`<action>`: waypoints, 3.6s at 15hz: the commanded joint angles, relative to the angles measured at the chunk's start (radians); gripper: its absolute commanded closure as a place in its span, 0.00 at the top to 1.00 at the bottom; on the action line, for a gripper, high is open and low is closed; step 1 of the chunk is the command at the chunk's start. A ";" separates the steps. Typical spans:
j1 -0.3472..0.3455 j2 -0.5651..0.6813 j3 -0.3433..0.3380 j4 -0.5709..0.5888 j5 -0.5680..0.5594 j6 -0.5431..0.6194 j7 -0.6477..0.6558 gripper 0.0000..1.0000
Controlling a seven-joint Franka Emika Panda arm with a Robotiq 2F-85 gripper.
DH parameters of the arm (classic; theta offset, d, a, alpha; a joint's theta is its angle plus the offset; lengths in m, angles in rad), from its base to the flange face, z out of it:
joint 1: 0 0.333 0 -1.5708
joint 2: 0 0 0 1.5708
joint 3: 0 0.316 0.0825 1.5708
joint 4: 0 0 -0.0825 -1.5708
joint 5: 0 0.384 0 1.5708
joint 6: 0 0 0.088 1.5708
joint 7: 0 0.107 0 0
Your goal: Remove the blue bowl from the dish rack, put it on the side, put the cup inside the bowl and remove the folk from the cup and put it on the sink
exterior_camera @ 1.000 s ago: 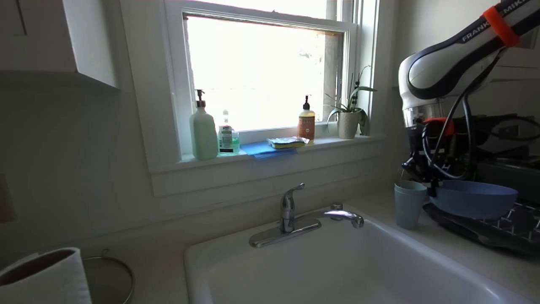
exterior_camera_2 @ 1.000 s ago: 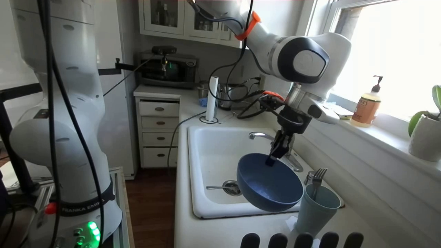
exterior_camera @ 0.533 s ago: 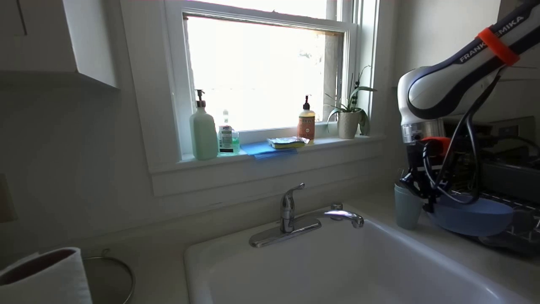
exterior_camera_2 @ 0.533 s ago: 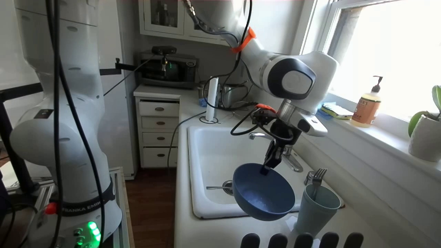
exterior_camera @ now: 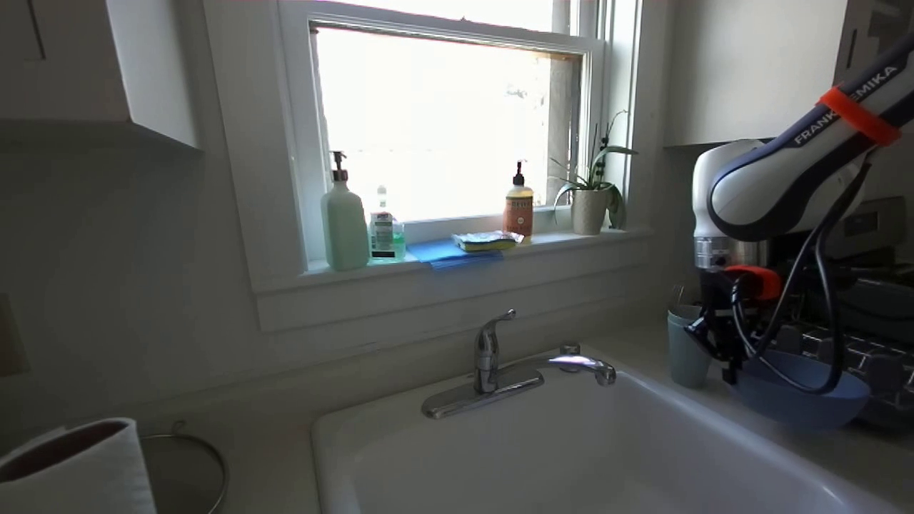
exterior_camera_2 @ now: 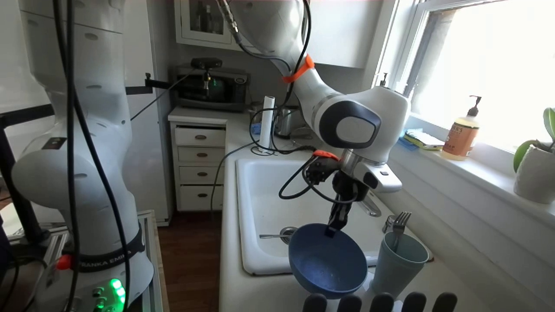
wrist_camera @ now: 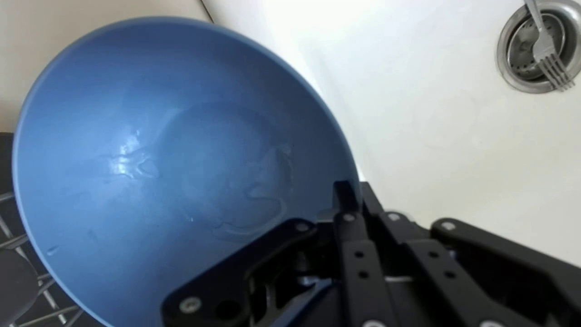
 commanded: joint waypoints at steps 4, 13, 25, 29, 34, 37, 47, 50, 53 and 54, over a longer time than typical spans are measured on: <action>-0.016 0.031 -0.026 -0.053 0.014 0.178 -0.014 0.01; -0.001 0.024 -0.036 -0.051 0.021 0.147 -0.009 0.57; -0.093 -0.088 -0.087 0.166 -0.090 -0.083 0.055 1.00; -0.129 0.012 -0.116 0.234 -0.024 -0.078 0.000 1.00; -0.144 0.115 -0.114 0.278 0.121 -0.066 -0.070 1.00; -0.145 0.158 -0.107 0.306 0.180 -0.047 -0.098 1.00; -0.143 0.256 -0.093 0.386 0.260 -0.045 -0.090 0.56; -0.143 0.274 -0.096 0.400 0.257 -0.044 -0.078 0.36; -0.141 0.281 -0.096 0.405 0.260 -0.039 -0.064 0.16; -0.141 0.283 -0.096 0.409 0.261 -0.040 -0.062 0.07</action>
